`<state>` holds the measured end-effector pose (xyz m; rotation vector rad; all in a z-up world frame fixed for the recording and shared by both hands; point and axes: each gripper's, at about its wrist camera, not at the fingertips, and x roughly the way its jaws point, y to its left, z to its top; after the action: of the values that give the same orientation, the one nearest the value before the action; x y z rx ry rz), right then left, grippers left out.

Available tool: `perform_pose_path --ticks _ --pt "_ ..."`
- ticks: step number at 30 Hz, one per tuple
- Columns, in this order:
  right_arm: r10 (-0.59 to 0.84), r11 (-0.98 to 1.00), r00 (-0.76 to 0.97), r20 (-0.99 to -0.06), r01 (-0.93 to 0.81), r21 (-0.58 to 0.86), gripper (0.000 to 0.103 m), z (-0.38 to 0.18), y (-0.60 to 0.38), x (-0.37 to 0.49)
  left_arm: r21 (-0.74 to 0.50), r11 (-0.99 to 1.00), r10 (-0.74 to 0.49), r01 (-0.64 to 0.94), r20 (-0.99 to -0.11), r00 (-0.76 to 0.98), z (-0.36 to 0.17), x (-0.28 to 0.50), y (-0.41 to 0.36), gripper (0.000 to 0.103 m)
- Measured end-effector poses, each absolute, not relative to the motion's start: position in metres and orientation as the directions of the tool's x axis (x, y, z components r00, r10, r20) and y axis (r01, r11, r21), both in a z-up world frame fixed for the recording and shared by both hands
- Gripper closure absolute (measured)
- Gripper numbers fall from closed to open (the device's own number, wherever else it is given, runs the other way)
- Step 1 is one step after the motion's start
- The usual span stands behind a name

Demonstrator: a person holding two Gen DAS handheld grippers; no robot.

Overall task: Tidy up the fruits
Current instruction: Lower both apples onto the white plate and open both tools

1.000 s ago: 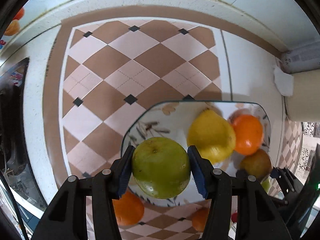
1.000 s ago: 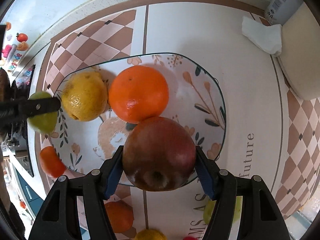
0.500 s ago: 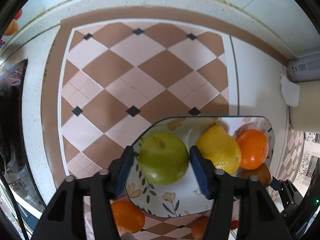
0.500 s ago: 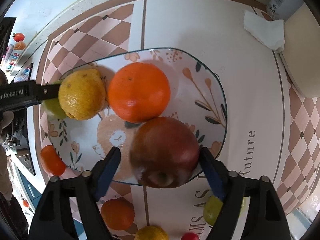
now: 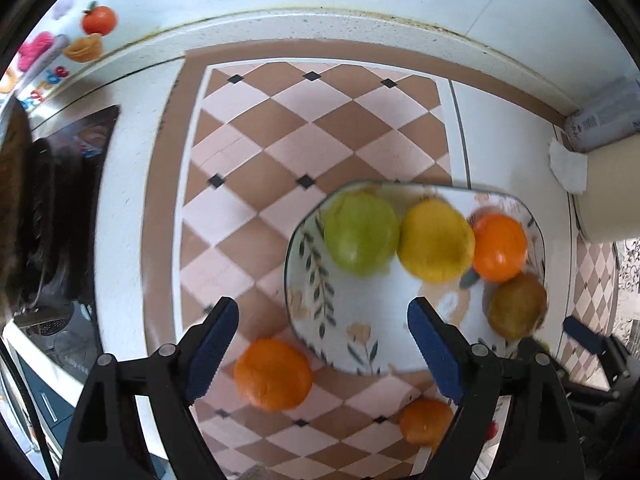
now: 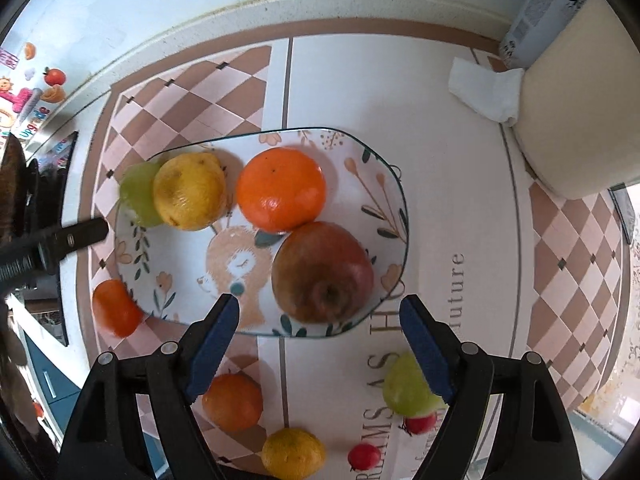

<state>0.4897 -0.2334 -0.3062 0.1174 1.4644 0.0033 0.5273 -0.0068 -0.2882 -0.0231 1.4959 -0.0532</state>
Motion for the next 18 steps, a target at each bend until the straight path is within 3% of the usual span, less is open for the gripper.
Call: perform_pose_path --ticks 18 --pt "0.121 0.989 0.258 -0.959 0.047 0.137 0.018 -0.216 -0.226 0.402 -0.045 0.998 -0.056 0.047 -0.960 0.274 -0.203 0.427 -0.042 0.017"
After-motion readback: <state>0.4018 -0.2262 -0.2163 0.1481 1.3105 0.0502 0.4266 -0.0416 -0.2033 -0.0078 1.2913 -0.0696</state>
